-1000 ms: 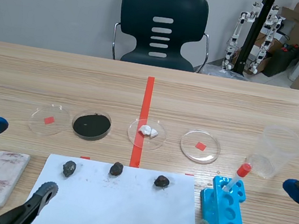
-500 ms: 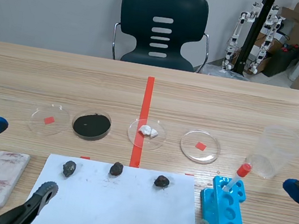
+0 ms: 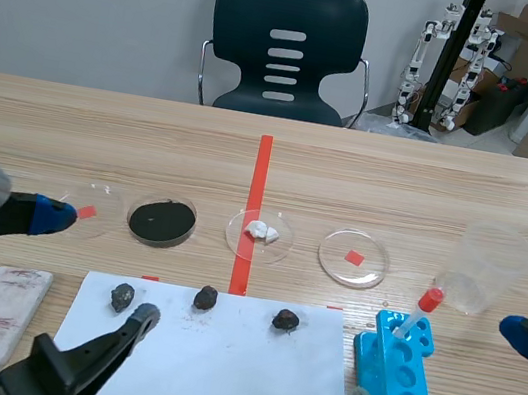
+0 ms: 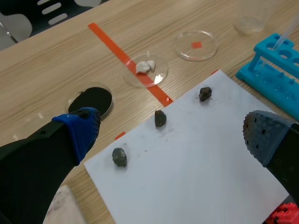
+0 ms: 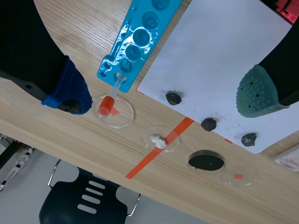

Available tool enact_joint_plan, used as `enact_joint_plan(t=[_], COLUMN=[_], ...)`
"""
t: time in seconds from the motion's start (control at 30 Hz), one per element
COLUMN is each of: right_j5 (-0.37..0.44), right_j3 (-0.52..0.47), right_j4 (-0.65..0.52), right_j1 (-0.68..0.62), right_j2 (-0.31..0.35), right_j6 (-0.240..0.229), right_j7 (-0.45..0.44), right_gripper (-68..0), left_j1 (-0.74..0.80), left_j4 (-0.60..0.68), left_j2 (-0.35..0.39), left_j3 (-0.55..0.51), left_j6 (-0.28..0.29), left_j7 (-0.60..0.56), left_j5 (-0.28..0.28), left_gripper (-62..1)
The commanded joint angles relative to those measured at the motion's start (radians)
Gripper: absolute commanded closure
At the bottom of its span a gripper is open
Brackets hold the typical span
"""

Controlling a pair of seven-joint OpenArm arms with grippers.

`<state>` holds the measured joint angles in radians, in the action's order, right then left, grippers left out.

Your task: Pick up the right mineral with the left hand

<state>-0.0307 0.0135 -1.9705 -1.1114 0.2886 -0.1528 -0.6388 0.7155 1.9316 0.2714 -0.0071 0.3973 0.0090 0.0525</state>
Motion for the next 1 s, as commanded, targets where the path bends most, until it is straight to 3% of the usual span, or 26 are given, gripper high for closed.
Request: enact_joint_plan(t=[0.0,0.13,0.27,0.4,0.57,0.8,0.97], right_j5=[0.008,0.008,0.008,0.008,0.008,0.008,0.008], right_j3=[-0.006,-0.006,-0.006,-0.006,-0.006,-0.006,-0.006], right_j4=[-0.019,-0.019,-0.019,-0.019,-0.019,-0.019,-0.019], right_j1=[0.0,0.0,0.0,0.0,0.0,0.0,0.0], right_j2=[0.0,0.0,0.0,0.0,0.0,0.0,0.0], right_j6=[0.003,0.003,0.003,0.003,0.003,0.003,0.003], right_j7=[-0.016,-0.016,-0.016,-0.016,-0.016,-0.016,-0.016], right_gripper=[-65.5,-65.5,-65.5,-65.5,-65.5,-65.5,-65.5], left_j1=[-0.052,-0.168,-0.291,-0.418,-0.57,-0.739,-0.838], left_j4=[-0.012,-0.069,-0.145,-0.229,-0.333,-0.459,-0.548], left_j2=[-0.005,-0.005,-0.005,-0.006,-0.026,-0.105,-0.164], left_j3=[0.045,0.154,0.287,0.435,0.588,0.7,0.755], left_j6=[0.002,-0.008,-0.071,-0.209,-0.414,-0.589,-0.663], left_j7=[-0.002,0.062,0.122,0.171,0.265,0.499,0.67], left_j5=[0.01,0.01,0.007,0.008,0.053,0.113,0.113], left_gripper=[-62.3,-62.3,-62.3,-62.3,-62.3,-62.3,-62.3])
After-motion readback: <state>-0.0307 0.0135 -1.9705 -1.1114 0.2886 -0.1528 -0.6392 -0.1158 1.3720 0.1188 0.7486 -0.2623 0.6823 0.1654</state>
